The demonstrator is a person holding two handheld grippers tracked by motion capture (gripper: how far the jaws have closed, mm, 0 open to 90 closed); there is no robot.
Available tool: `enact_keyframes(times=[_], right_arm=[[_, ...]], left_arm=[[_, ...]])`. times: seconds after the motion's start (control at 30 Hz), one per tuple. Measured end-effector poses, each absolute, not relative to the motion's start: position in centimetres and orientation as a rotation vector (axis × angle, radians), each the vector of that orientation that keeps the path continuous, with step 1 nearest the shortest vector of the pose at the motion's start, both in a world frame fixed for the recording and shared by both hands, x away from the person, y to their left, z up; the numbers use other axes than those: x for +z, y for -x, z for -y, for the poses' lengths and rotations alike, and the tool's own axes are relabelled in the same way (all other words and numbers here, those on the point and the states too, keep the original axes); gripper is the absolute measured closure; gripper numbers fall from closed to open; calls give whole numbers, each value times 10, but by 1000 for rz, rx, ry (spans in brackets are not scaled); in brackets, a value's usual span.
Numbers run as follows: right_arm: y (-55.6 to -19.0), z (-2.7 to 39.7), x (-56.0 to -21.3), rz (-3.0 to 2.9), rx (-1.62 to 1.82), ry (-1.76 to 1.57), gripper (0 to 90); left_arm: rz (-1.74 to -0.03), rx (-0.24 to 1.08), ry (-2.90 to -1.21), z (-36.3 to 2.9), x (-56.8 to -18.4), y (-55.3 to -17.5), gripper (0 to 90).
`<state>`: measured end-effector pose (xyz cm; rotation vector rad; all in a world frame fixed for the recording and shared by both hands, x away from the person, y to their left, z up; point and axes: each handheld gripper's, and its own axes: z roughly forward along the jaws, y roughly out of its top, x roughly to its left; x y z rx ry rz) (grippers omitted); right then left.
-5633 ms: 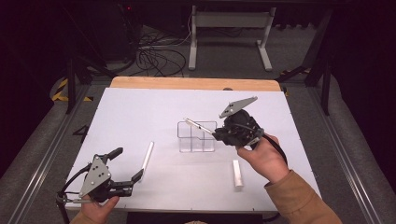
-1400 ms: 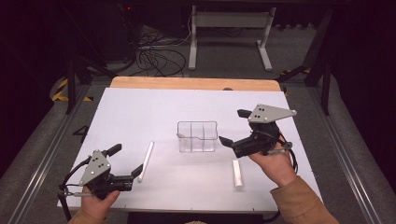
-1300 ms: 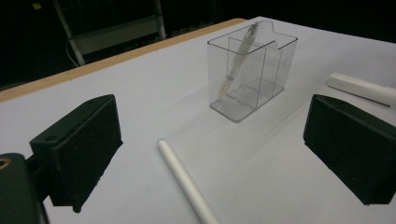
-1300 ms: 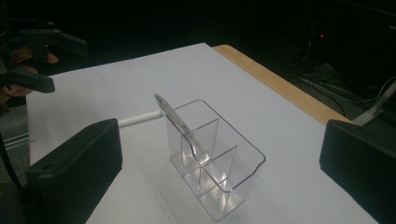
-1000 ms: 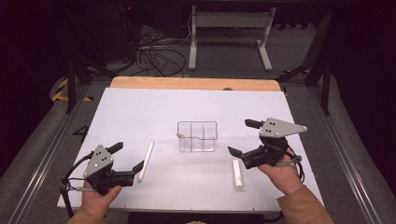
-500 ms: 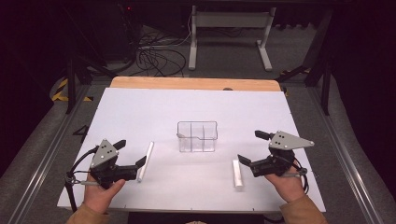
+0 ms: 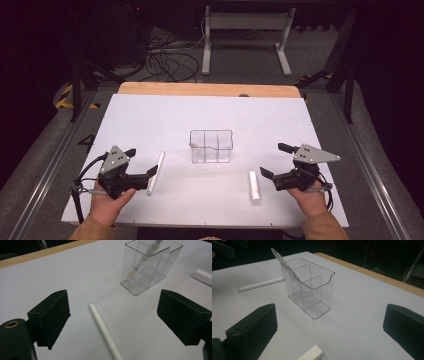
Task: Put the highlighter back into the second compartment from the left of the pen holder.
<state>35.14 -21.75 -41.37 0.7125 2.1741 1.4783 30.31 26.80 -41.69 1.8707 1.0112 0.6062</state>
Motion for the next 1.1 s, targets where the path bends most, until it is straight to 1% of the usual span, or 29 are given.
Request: enact_keyframes(times=[0.23, 0.3, 0.53, 0.63, 0.7, 0.9, 0.97, 1.1], right_arm=[[-351, 216, -418, -2195, 1454, -706, 0], [-350, 216, -418, -2194, 1450, -696, 0], [-348, 218, -418, -2181, 1470, -686, 0], [-349, 218, -418, -2190, 1463, -684, 0], [-349, 218, -419, -2191, 1468, -686, 0], [-349, 220, -419, -2190, 1469, -689, 0], [-348, 220, -419, -2190, 1472, -689, 0], [-348, 221, -418, -2185, 1497, -694, 0]], left_arm=[[-1041, 575, -1876, -268, -416, -306, 130], [-1072, 560, -1895, -268, -416, -308, 148], [-1120, 529, -1949, -263, -417, -317, 157], [-1118, 526, -1968, -261, -417, -320, 204], [-1127, 536, -1982, -259, -417, -322, 214], [-1166, 480, -1981, -256, -420, -330, 224], [-1180, 483, -1968, -256, -420, -332, 234], [-1223, 510, -1948, -255, -419, -333, 288]])
